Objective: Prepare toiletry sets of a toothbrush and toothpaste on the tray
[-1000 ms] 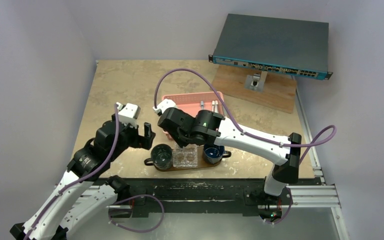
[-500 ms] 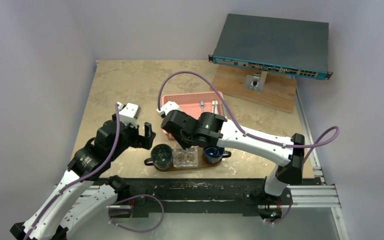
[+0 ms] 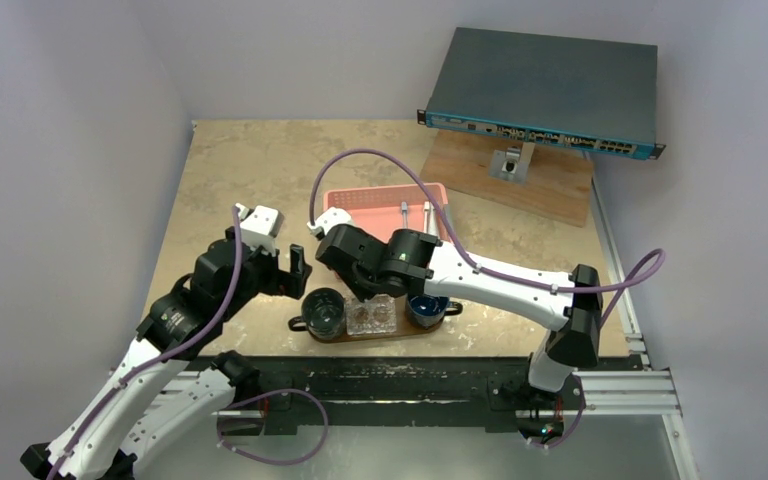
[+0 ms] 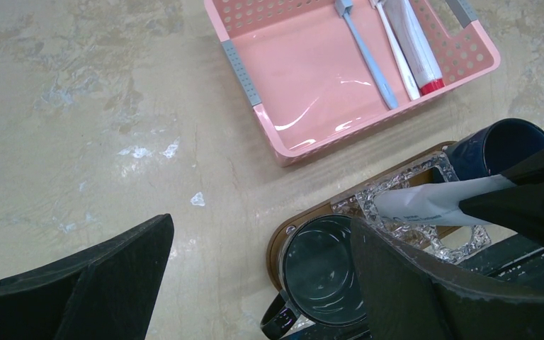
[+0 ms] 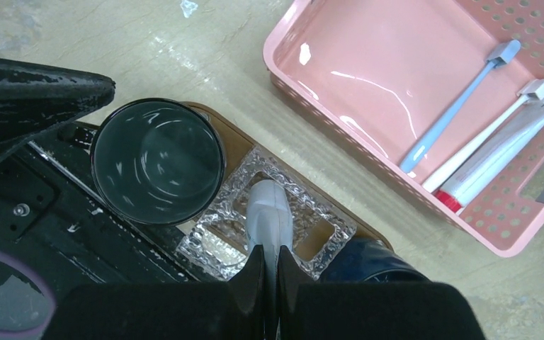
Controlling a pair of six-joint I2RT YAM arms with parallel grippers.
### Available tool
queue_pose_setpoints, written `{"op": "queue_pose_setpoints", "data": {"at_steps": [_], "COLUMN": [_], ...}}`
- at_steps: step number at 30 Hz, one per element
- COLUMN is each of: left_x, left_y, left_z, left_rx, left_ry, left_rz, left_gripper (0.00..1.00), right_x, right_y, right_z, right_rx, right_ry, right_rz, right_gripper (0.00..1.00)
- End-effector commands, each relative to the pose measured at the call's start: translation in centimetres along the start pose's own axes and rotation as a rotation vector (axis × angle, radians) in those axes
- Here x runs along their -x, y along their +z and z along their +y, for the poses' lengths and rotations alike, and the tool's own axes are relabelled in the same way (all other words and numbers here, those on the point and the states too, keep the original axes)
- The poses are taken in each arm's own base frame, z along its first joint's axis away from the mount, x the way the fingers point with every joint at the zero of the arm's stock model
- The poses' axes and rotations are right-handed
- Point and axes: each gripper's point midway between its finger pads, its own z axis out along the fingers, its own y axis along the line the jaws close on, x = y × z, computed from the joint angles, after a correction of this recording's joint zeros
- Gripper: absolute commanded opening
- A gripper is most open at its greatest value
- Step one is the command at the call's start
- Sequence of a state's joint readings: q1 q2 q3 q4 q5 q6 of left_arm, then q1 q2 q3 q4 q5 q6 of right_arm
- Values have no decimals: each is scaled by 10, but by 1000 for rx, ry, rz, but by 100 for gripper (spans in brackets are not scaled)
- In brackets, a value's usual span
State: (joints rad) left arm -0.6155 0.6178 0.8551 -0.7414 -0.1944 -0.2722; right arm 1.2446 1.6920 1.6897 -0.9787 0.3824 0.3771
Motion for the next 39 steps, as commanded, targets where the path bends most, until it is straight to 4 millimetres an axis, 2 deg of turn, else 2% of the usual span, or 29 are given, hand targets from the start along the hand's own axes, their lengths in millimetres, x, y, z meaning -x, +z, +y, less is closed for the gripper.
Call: {"op": "queue_pose_setpoints", "data": {"at_steps": [1, 24, 35, 37, 39], "left_x": [10, 9, 8, 8, 8], "left_y": [2, 4, 5, 6, 6], "left_z": [-1, -1, -1, -1, -1], "left_rx": [-2, 0, 1, 2, 2], "left_ry": [2, 5, 6, 7, 7], "left_rz": [-39, -27, -20, -19, -17], "left_gripper": [95, 95, 95, 95, 95], "right_x": [8, -8, -6, -7, -5], "right_y": [7, 30, 33, 33, 31], "right_z": [7, 9, 10, 9, 9], "right_rx": [10, -14, -15, -17, -19], "right_ry": [16, -12, -6, -9, -6], "right_rz": [-31, 0, -6, -2, -10], "right_gripper": [0, 0, 0, 5, 17]}}
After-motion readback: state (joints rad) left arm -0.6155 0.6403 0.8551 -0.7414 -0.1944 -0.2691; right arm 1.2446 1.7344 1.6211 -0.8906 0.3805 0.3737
